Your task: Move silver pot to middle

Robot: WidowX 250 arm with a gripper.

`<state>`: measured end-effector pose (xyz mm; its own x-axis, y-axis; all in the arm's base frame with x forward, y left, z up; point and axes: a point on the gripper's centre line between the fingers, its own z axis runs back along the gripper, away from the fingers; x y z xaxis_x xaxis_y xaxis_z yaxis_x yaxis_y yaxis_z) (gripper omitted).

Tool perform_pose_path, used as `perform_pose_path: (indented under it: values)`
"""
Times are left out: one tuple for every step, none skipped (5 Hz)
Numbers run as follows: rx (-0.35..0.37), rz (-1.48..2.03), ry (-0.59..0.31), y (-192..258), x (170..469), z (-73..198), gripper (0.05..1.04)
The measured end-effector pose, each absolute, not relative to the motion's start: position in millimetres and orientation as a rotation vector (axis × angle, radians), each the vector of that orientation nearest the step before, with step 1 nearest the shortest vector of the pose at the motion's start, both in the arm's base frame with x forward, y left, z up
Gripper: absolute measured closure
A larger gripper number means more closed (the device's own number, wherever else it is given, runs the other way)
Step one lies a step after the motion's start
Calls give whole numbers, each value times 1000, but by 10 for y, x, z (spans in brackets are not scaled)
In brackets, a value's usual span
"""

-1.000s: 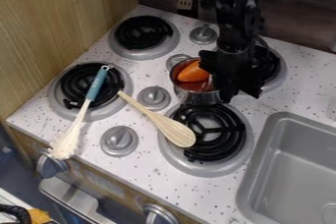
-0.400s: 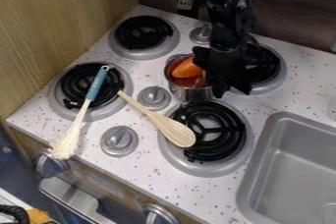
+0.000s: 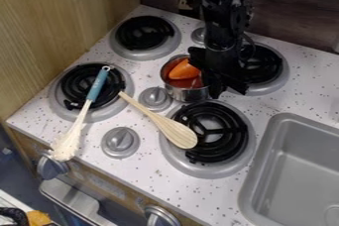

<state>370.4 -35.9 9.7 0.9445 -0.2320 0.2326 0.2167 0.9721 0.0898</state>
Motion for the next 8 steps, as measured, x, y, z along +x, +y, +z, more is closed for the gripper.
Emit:
perform_pose_path:
  values:
    - [76, -221, -250, -334, 3716, 101, 969]
    - [104, -196, -224, -317, 3677, 98, 794]
    - [157, -177, -215, -405, 3654, 129, 514]
    - [188, -139, -228, -427, 3635, 260, 212]
    - [206, -117, -220, -485, 3625, 320, 81]
    - [201, -92, -235, -507, 3631, 474, 83]
    - [176, -93, -286, -510, 3665, 611, 83]
    - [110, -74, -330, -360, 3766, 648, 83]
